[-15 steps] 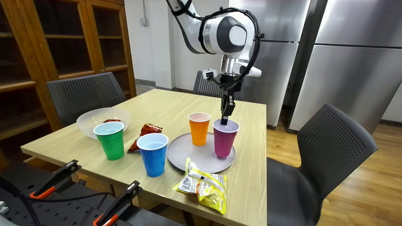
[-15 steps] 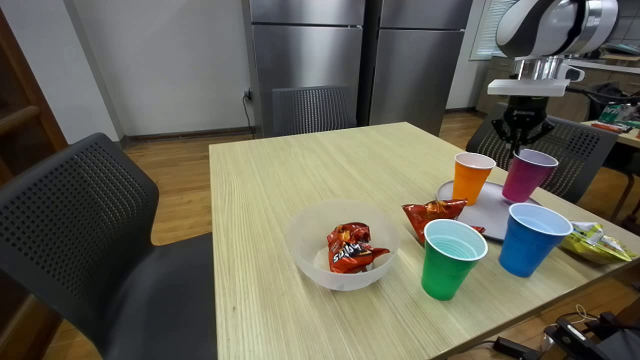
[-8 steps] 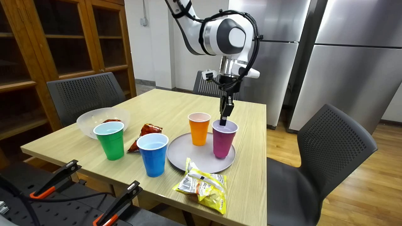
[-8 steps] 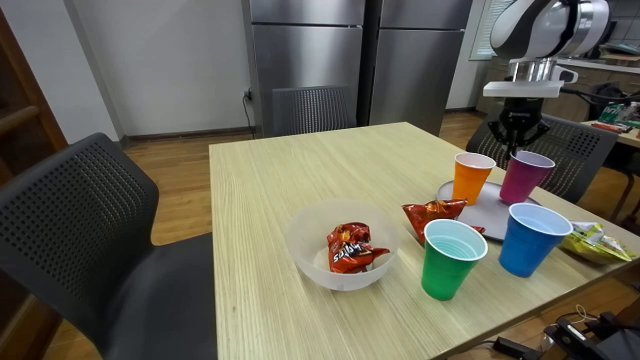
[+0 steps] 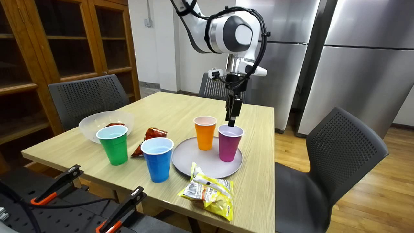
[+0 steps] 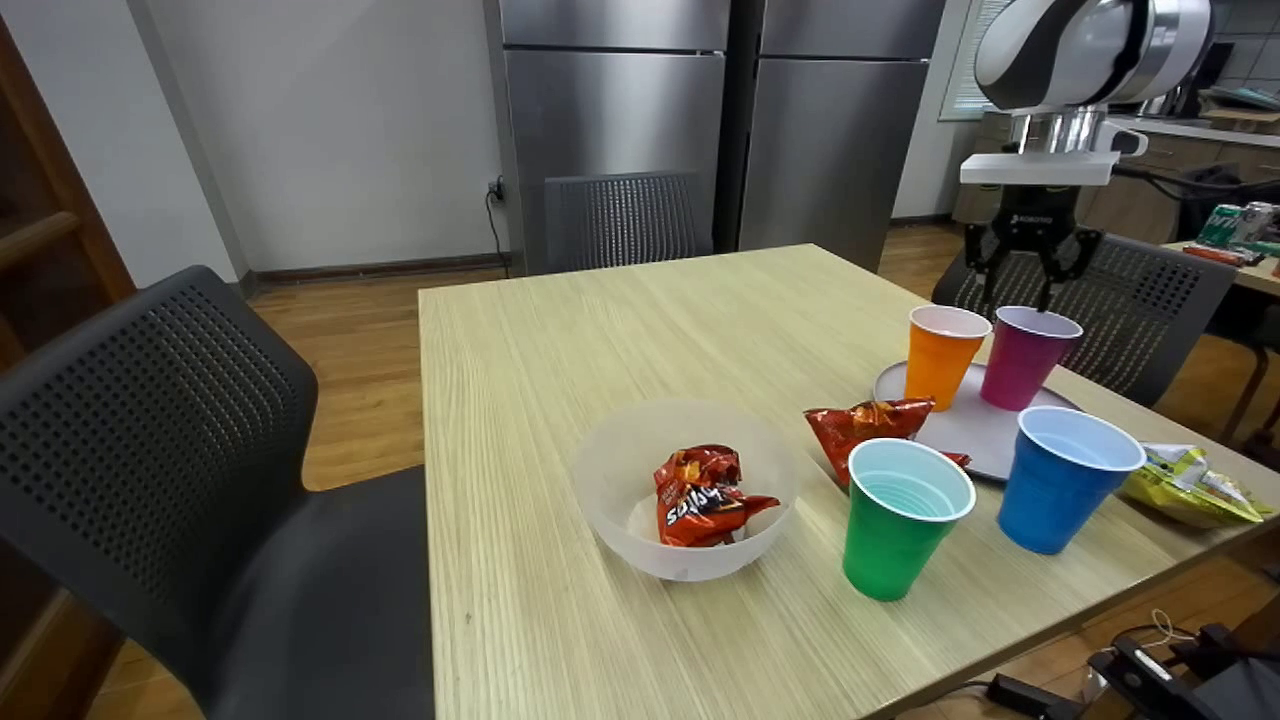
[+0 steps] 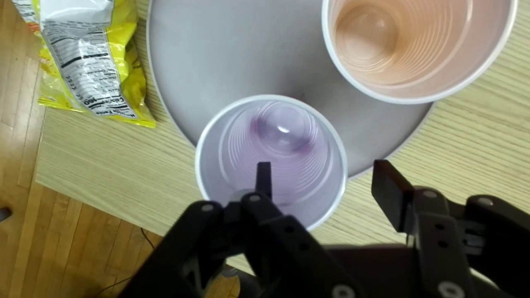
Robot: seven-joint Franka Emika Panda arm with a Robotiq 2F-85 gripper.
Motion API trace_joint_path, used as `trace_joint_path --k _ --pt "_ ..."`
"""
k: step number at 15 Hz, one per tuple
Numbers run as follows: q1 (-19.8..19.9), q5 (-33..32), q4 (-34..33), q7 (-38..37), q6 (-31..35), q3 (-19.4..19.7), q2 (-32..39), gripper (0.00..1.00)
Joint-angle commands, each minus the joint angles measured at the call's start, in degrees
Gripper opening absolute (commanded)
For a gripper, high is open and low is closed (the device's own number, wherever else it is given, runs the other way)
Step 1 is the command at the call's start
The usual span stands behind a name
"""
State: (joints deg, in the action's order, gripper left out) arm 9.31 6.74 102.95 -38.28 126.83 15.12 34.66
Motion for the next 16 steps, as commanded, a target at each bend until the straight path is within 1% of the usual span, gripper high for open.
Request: trace_joint_path --k 1,2,5,8,12,16 --pt "-0.9 -0.9 0.4 -0.9 -2.0 0.8 -3.7 0.97" --pt "-1.0 -1.1 1.0 -0.7 -1.8 0.8 -4.9 1.00" --pt "-1.5 -1.6 3.4 0.8 -0.7 0.2 -9.3 1.00" --pt "-2.9 -3.0 5.6 3.3 -0.7 -0.7 -13.4 1.00" --pt "-5.4 -5.0 9.7 8.8 -1.3 -3.2 -18.2 1.00" --pt "-7.8 -5.7 14.6 14.8 -1.1 -6.6 -21.7 1.00"
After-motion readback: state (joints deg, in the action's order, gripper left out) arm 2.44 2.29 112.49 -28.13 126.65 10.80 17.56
